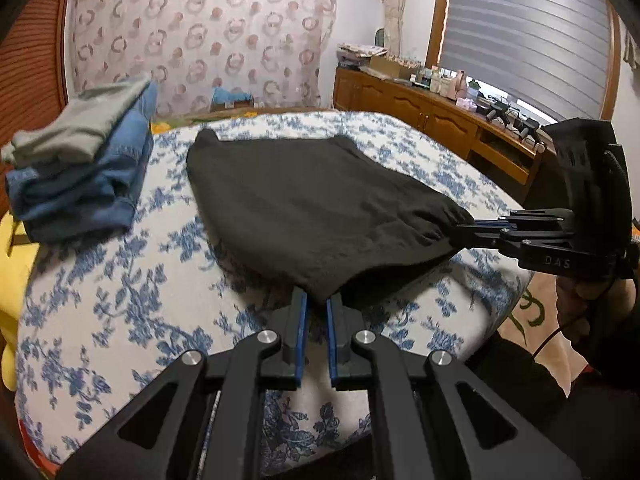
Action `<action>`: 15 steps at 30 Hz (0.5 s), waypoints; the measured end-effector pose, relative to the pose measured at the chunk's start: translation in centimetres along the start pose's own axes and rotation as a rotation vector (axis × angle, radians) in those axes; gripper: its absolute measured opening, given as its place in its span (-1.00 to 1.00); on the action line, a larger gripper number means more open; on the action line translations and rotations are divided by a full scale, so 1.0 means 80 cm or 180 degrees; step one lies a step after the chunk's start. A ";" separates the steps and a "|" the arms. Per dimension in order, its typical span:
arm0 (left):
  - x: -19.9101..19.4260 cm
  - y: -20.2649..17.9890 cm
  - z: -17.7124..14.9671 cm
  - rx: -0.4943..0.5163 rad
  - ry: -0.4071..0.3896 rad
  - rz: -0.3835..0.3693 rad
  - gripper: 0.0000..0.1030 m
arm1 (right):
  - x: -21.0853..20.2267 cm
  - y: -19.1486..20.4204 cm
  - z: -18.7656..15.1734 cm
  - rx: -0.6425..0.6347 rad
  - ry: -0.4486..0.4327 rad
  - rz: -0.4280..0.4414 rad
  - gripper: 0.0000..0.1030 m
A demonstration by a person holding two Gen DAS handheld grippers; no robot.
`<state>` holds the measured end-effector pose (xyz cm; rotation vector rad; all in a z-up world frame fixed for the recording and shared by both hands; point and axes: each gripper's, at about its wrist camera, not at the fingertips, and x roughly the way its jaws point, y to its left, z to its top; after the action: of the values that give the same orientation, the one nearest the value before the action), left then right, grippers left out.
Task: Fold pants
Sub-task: 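Lower the held leg end back onto the bed with both tools, then fold the leg end over toward the waistband with both tools, open the left tool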
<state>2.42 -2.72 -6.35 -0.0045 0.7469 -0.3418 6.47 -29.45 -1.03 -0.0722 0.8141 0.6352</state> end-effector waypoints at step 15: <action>0.018 0.007 -0.022 -0.0107 0.0101 -0.0028 -0.82 | 0.016 -0.008 -0.017 0.0074 0.0091 -0.0003 -0.83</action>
<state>2.38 -2.40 -8.69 -0.0340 0.7842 -0.3383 6.57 -29.73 -2.99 -0.0606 0.8490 0.6248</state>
